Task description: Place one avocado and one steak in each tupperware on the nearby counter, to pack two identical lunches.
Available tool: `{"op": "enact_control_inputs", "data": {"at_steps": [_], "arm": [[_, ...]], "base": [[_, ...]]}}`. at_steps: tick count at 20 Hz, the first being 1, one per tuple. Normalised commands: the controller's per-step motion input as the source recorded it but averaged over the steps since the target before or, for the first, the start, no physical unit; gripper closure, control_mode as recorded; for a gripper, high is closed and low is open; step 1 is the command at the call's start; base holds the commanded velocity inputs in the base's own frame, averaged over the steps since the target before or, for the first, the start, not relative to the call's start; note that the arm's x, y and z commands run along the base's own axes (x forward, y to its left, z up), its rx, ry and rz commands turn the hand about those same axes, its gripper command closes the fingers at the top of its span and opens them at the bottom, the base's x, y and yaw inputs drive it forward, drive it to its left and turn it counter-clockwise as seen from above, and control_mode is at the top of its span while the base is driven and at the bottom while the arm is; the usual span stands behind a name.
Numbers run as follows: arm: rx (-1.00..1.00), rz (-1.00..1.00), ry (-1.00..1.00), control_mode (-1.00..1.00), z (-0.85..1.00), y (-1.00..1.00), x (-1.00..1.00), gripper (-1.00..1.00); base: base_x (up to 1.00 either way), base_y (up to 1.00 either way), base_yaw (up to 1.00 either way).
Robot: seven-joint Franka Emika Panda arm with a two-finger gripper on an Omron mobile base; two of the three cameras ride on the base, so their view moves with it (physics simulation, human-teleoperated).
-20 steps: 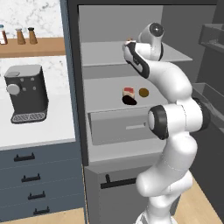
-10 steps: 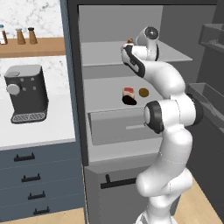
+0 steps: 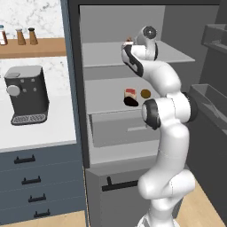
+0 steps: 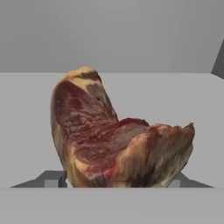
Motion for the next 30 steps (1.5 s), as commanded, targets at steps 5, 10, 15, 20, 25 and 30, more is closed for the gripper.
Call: {"op": "enact_control_inputs", "data": {"at_steps": [5, 10, 15, 20, 25, 30], "arm": [[0.00, -0.02, 0.00, -1.00, -0.26, 0.00, 0.33, 1.00], [0.00, -0.02, -0.01, -1.00, -0.28, 0.00, 0.03, 1.00], [0.00, 0.00, 0.00, -1.00, -0.02, 0.00, -0.10, 1.00], [0.00, 0.00, 0.00, -1.00, 0.00, 0.00, -0.36, 1.00], [0.00, 0.00, -0.01, -1.00, 0.00, 0.00, -0.49, 1.00], [0.00, 0.00, -0.05, -1.00, 0.00, 0.00, -0.65, 1.00]], "base": [[0.00, 0.00, 0.00], [0.00, 0.00, 0.00], [0.00, 0.00, 0.00], [0.00, 0.00, 0.00], [0.00, 0.00, 0.00], [0.00, 0.00, 0.00]]}}
